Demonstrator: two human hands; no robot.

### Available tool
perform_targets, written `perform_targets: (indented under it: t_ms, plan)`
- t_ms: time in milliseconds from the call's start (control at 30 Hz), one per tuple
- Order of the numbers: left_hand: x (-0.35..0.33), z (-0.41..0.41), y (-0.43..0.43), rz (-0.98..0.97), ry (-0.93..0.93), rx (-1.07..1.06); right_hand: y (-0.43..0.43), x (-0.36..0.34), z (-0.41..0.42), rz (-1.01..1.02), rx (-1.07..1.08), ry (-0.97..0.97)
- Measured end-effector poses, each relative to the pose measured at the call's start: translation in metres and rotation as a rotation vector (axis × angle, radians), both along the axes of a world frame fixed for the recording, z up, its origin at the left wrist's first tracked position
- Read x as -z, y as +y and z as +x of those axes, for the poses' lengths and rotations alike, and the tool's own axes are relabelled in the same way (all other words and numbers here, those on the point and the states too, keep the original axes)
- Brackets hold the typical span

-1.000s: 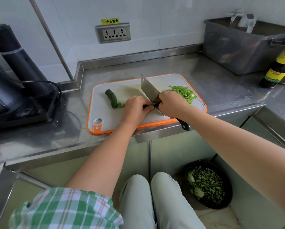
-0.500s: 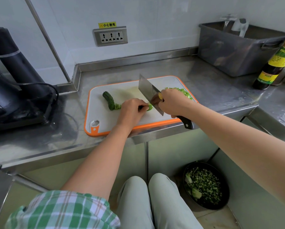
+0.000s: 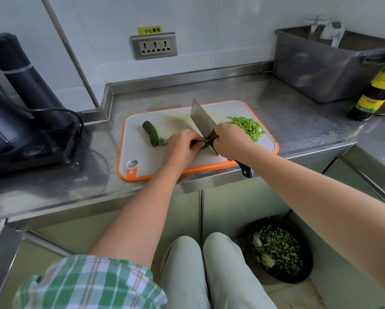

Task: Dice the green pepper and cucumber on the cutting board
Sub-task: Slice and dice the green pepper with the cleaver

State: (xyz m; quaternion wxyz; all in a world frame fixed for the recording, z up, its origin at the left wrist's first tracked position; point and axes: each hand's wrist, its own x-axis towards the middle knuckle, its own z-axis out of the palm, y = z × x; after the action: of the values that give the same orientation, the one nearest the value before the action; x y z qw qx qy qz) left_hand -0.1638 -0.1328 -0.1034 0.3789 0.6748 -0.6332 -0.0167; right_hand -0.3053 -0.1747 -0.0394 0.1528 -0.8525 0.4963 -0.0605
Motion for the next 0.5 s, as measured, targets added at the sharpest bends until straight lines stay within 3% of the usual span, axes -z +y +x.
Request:
perform_targets:
  t_ms: [167, 500]
  plan:
    - [0.003, 0.002, -0.002, -0.013, 0.016, -0.002, -0.001, -0.004, -0.012, 0.009, 0.029, -0.116]
    - [0.004, 0.003, -0.005, -0.03, 0.017, -0.003, 0.01, -0.027, -0.012, 0.047, -0.036, 0.047]
